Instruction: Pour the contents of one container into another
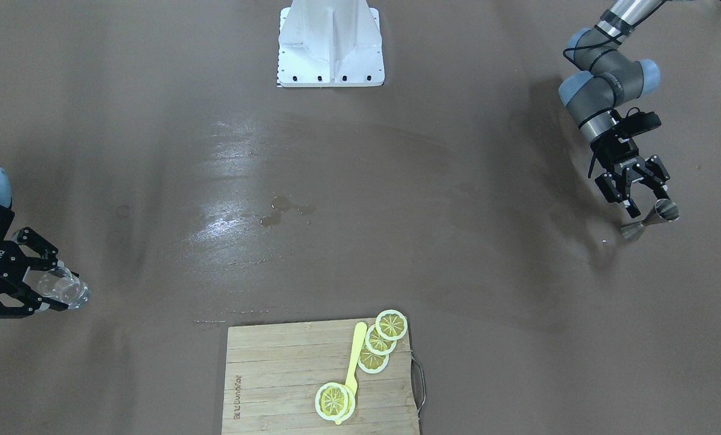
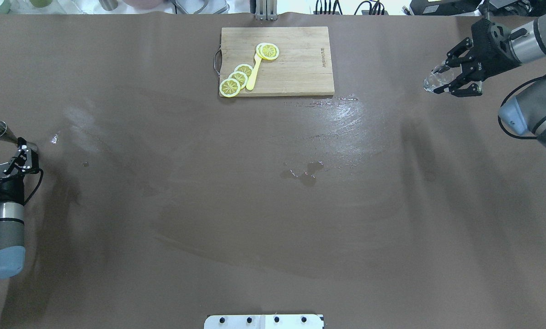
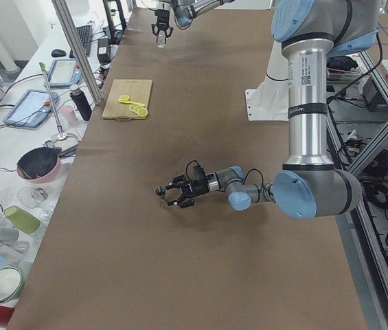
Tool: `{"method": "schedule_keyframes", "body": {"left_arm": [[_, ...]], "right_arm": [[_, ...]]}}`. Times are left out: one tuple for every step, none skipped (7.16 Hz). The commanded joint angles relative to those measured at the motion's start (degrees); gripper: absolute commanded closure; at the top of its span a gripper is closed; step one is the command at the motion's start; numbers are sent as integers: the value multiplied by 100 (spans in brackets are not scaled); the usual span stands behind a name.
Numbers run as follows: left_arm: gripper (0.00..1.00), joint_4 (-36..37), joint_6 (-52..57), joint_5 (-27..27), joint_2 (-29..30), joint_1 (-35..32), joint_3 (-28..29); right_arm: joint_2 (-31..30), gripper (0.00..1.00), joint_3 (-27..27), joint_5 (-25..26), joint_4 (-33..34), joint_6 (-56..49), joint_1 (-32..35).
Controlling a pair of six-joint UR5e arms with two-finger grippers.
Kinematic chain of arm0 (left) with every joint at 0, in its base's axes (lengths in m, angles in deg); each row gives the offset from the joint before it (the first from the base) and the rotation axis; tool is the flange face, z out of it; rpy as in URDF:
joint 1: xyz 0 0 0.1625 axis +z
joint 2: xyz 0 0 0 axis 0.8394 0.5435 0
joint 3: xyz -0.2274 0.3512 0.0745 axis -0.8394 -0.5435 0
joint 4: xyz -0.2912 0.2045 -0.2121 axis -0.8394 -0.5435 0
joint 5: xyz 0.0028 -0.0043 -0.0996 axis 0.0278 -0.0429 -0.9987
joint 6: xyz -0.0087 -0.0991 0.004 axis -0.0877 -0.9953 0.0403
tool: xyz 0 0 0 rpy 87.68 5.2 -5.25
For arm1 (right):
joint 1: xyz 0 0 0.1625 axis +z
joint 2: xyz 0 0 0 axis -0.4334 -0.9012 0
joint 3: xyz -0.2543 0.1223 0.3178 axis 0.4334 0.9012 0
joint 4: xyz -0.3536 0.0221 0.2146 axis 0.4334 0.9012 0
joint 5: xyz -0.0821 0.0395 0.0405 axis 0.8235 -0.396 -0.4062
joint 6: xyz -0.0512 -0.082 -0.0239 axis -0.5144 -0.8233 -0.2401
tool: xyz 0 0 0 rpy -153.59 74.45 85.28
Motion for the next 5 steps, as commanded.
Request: {"method": "schedule_keyframes", "body": {"left_arm": [[21,32,-6,-124,316,-217,220],[21,41,-6,-185,369,-375,229],[23,41,-6,-186,379,-420,316],[30,41,-93,-221,379,-447,352],[36,49,-398,-221,457,-447,387]], "right_arm": [[38,100,-63,-9,22,237,-13],[178,100,-55,-36,66,220,-4],[231,100,-63,-36,75,185,5],[232,100,-72,-45,66,141,5],[241,100,-81,25,66,140,-21]]}}
